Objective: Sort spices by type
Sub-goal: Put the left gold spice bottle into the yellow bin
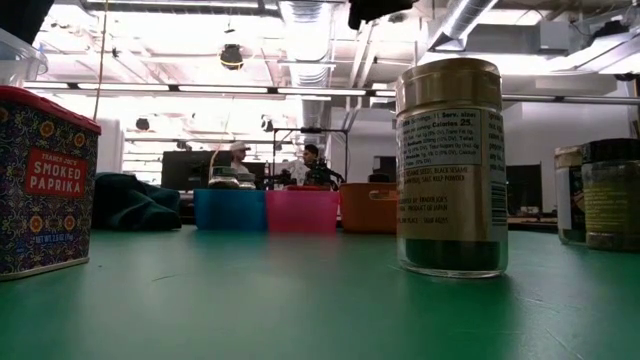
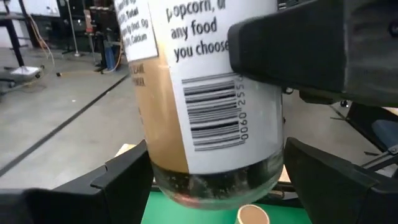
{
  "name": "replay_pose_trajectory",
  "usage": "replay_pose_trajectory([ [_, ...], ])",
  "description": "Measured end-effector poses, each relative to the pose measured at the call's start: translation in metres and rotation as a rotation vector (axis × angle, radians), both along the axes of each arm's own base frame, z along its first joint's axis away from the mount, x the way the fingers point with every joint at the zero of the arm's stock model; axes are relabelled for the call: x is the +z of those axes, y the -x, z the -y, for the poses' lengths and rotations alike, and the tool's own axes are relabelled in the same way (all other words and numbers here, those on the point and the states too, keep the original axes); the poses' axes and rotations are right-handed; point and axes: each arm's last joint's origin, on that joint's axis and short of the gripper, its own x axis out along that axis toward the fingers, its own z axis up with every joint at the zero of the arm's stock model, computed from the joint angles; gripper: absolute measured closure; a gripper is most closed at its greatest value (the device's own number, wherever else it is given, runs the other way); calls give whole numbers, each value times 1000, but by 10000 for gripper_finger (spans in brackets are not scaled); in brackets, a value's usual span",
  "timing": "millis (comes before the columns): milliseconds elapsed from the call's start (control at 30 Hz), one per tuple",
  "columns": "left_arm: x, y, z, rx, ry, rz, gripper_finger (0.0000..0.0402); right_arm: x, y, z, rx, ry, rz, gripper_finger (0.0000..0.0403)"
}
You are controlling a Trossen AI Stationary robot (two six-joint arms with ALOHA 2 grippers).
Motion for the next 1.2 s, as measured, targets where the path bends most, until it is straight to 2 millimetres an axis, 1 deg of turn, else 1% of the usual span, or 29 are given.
replay_pose_trajectory([
  [367, 2, 0, 1, -18, -85, 14, 73, -1, -2, -2, 26, 11, -20, 97],
  [433, 2, 0, 1, -17, -88, 14, 83, -1, -2, -2, 26, 11, -20, 97],
  [567, 1, 0, 1, -17, -73, 7, 123, -1, -2, -2, 27, 13, -23, 96],
  [600, 1, 0, 1, -17, -66, 4, 128, -1, -2, -2, 27, 13, -23, 94],
  [700, 1, 0, 1, -21, -55, 2, 128, -1, -2, -2, 32, 12, -27, 82],
  [833, -1, 0, 2, -46, -36, -9, 128, -1, -1, -1, 47, 11, -25, 49],
  [1000, -4, -1, 1, -45, -26, -39, 128, 6, 9, 0, 49, 28, -34, 10],
  [1067, -6, 0, -1, -34, -20, -58, 128, 11, 14, 1, 58, 36, -27, 6],
  [1200, -9, 0, -4, -22, -19, -83, 128, 20, 26, 0, 82, 57, -22, 11],
])
